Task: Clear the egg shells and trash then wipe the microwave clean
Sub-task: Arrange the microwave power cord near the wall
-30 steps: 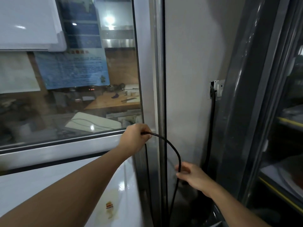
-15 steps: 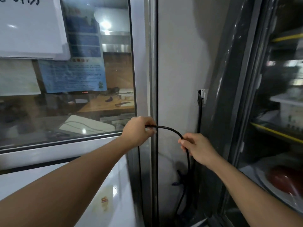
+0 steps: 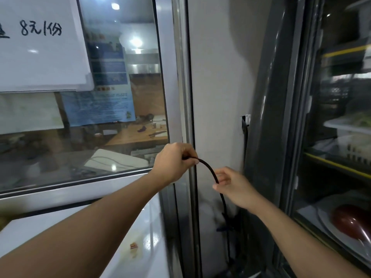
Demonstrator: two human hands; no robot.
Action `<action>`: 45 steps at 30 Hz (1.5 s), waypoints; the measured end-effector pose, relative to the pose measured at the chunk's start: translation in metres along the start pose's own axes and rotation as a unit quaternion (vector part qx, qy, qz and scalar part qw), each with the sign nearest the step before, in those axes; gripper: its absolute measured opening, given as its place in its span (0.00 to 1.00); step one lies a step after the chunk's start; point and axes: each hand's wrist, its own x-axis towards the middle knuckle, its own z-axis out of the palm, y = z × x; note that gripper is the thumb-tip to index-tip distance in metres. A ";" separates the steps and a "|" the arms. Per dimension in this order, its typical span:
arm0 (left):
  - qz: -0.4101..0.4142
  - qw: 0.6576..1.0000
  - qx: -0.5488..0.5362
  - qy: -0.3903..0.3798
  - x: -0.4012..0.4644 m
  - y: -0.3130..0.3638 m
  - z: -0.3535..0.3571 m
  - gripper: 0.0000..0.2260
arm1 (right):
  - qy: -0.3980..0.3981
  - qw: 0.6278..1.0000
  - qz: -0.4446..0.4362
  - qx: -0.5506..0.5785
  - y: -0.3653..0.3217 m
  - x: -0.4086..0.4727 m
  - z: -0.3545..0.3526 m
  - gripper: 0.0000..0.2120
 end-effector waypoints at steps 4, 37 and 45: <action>-0.018 0.997 -0.049 0.048 -0.004 -0.001 -0.015 0.04 | -0.038 0.997 0.061 -0.023 0.017 -0.009 0.012 0.11; -0.018 0.951 -0.270 -0.150 -0.099 0.059 0.020 0.24 | 0.172 0.977 0.092 -0.086 -0.158 -0.121 -0.081 0.12; -0.106 0.903 -0.386 -0.153 -0.095 0.067 0.058 0.13 | 0.176 0.981 0.045 -0.065 -0.184 -0.082 -0.087 0.12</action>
